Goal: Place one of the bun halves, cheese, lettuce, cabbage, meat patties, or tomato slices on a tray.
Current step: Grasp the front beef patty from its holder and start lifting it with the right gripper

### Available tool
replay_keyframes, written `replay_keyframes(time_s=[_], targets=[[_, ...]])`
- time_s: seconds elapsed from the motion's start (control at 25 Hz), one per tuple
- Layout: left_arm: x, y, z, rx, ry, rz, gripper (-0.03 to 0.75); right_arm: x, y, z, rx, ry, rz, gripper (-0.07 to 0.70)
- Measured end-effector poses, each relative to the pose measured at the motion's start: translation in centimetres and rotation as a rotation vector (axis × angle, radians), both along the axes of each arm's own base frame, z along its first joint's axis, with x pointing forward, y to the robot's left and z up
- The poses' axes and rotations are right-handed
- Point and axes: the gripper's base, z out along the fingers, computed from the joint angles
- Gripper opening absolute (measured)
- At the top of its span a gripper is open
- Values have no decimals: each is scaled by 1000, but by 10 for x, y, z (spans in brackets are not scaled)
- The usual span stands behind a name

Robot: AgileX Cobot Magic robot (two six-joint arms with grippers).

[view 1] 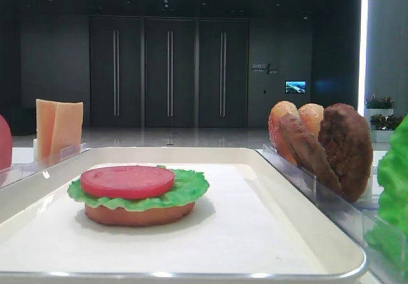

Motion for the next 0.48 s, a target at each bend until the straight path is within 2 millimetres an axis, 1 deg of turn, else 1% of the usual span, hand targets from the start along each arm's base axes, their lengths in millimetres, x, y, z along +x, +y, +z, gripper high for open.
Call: replay_keyframes(time_s=[0.12,0.16,0.28,0.44,0.48], targets=[[0,0,0,0,0,0,141,4,41,-2,-8,2,53,370],[0,0,0,0,0,0,141,4,61,-1,-10,-2,83,370],[0,0,0,0,0,0,141,6,105,2,-10,-3,128,370],[0,0,0,0,0,0,141,5,149,7,-4,10,158,370],[0,0,0,0,0,0,141,4,158,4,-1,17,161,370]])
